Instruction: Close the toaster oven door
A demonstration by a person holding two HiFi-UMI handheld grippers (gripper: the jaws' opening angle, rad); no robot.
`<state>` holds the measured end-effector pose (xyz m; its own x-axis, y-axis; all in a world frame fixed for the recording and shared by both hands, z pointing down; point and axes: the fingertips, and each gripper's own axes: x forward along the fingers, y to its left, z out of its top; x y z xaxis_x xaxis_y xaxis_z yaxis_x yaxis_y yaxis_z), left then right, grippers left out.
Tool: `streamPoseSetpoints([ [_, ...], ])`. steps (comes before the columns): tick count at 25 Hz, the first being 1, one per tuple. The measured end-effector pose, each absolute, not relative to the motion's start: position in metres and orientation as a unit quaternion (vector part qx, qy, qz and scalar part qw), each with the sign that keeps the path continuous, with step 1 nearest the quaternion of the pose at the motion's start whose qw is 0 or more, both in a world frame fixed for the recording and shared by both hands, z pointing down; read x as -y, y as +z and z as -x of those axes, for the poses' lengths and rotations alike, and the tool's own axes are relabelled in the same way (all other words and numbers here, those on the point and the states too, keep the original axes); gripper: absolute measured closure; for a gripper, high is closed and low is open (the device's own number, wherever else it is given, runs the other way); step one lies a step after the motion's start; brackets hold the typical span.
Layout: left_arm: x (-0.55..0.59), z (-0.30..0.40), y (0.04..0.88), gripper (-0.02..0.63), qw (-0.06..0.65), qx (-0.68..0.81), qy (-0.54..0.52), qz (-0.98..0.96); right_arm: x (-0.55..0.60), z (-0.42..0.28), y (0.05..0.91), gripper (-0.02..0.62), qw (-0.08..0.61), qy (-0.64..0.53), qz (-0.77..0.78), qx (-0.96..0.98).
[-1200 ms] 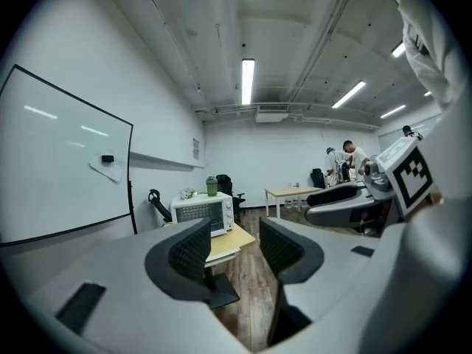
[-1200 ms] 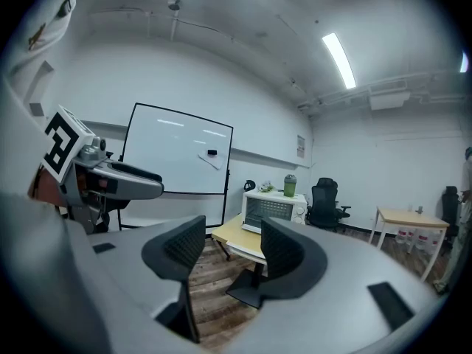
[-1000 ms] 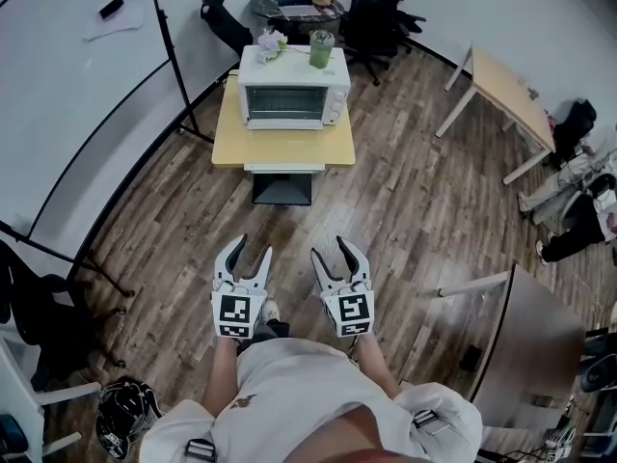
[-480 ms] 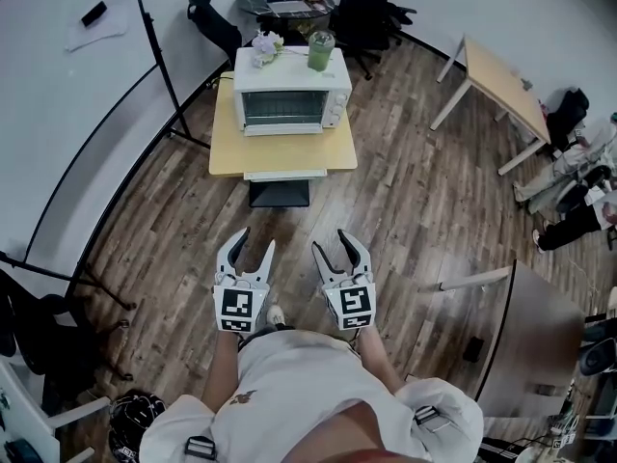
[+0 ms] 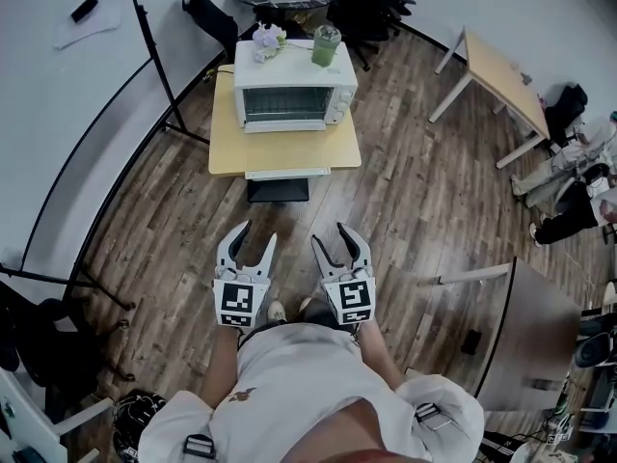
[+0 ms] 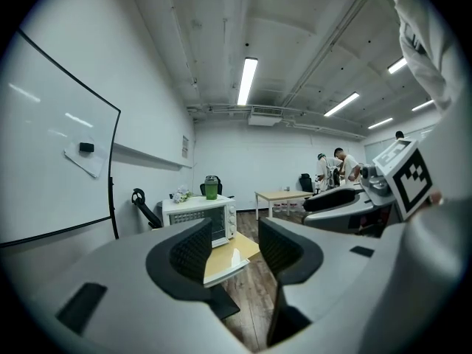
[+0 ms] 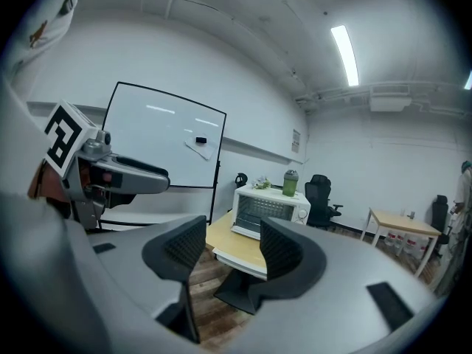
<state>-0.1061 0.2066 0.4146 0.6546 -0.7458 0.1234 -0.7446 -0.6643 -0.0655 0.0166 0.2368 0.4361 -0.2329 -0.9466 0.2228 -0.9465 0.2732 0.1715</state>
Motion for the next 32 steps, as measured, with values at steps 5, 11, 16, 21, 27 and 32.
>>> streamPoseSetpoints([
  [5, -0.187, 0.107, 0.417, 0.414, 0.001, -0.412, -0.071, 0.909, -0.217, -0.020, 0.435, 0.365, 0.146, -0.001, -0.608, 0.780],
  [11, -0.164, 0.104, 0.421, 0.414, -0.004, -0.421, -0.069, 0.905, -0.192, -0.021, 0.443, 0.365, 0.149, 0.003, -0.596, 0.789],
  [16, -0.140, 0.099, 0.424, 0.416, -0.007, -0.429, -0.074, 0.900, -0.161, -0.029, 0.443, 0.365, 0.149, 0.005, -0.593, 0.791],
  [21, -0.114, 0.089, 0.426, 0.416, -0.009, -0.435, -0.079, 0.897, -0.133, -0.038, 0.443, 0.365, 0.149, 0.010, -0.586, 0.797],
  [27, -0.083, 0.073, 0.427, 0.416, -0.013, -0.444, -0.083, 0.892, -0.100, -0.051, 0.445, 0.367, 0.145, 0.010, -0.572, 0.807],
  [32, -0.059, 0.059, 0.427, 0.416, -0.015, -0.458, -0.088, 0.884, -0.074, -0.068, 0.443, 0.367, 0.143, 0.012, -0.564, 0.813],
])
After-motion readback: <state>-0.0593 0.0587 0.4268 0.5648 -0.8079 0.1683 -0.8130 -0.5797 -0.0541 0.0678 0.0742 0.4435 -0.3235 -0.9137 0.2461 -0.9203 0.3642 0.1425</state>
